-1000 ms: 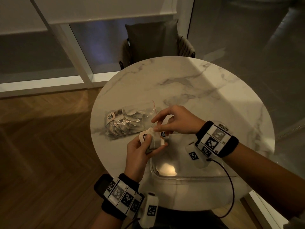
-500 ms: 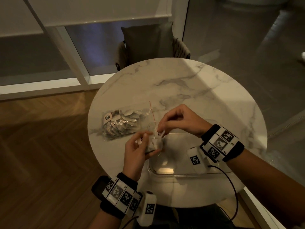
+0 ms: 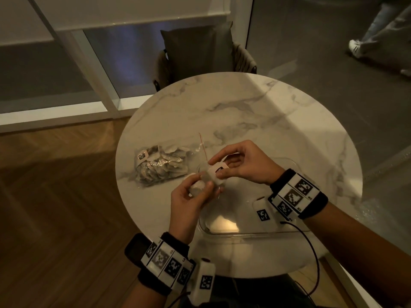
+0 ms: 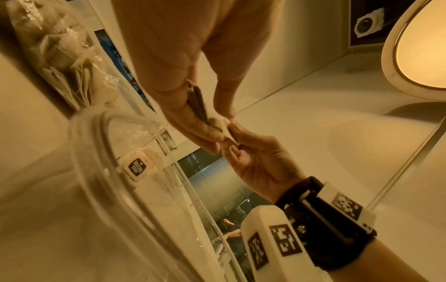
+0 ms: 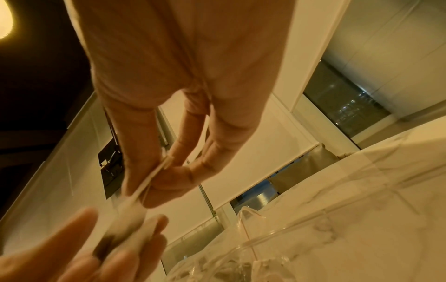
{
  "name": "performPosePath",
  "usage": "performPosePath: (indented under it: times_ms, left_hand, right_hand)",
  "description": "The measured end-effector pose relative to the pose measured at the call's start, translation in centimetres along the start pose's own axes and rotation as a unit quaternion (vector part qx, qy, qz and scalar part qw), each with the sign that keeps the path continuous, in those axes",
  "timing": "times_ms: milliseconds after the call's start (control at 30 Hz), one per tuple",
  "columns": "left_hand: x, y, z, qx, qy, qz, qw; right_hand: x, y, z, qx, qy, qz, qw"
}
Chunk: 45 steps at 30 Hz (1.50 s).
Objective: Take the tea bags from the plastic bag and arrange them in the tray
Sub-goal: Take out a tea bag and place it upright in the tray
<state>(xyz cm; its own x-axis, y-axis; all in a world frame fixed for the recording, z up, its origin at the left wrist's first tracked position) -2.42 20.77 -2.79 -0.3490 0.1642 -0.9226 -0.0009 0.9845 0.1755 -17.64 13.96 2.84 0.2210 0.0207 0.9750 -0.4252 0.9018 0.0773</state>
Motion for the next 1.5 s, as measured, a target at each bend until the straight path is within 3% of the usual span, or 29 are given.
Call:
performPosePath:
  times_ms: [167, 333, 467, 633, 833, 1033, 1133, 1233, 1333, 1500]
  left_hand:
    - [-0.7, -0.4, 0.9, -0.016, -0.094, -0.099, 0.990]
    - [-0.9, -0.3, 1.5, -0.031, -0.089, -0.120, 0.988]
    - [-0.8, 0.0, 1.5, -0.065, -0.052, -0.109, 0.991]
    - [-0.4, -0.2, 1.2, -0.070, -0.017, -0.057, 0.996]
    - [0.0, -0.6, 1.5, -0.087, -0.060, -0.080, 0.991]
    - [-0.3, -0.2, 0.9, -0.066, -0.102, -0.108, 0.987]
    - [-0.4, 0.1, 0.8, -0.066, -0.105, -0.101, 0.987]
    - [-0.5, 0.3, 0.9, -0.071, -0.104, -0.099, 0.987]
    - [-0.7, 0.4, 1.0, -0.081, -0.084, -0.090, 0.989]
    - [-1.1, 0.6, 0.3, -0.024, -0.109, -0.088, 0.990]
  right_hand:
    - [-1.1, -0.1, 0.8, -0.060, -0.003, -0.032, 0.998]
    - [-1.9, -0.1, 0.5, -0.076, -0.016, -0.043, 0.996]
    - [-1.8, 0.1, -0.4, -0.033, -0.048, -0.047, 0.997]
    - [-1.6, 0.1, -0.2, -0.039, -0.062, -0.028, 0.997]
    - [-1.5, 0.0, -0.6, -0.050, -0.005, 0.002, 0.999]
    - [-0.6, 0.6, -2.0, 0.002, 0.083, 0.032, 0.996]
    - [-0.3, 0.5, -1.6, -0.016, 0.130, 0.034, 0.991]
    - [0.2, 0.6, -1.8, 0.011, 0.128, 0.034, 0.991]
    - [0.4, 0.6, -1.2, -0.015, 0.111, 0.025, 0.993]
    - [1.0, 0.4, -1.6, 0.007, 0.112, 0.014, 0.994]
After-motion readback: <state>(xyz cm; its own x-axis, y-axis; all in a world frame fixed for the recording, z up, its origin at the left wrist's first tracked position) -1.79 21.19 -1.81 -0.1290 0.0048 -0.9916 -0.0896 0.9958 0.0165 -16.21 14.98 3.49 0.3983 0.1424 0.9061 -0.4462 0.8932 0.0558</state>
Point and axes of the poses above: each hand's wrist, its own y-axis away from the middle knuckle, its own z-axis out of the back of the hand, x = y × z, the point moved 5 cm from there along -y, towards the middle knuckle, and after that the axes turned 2 degrees about -y, right-handed, at the moved point
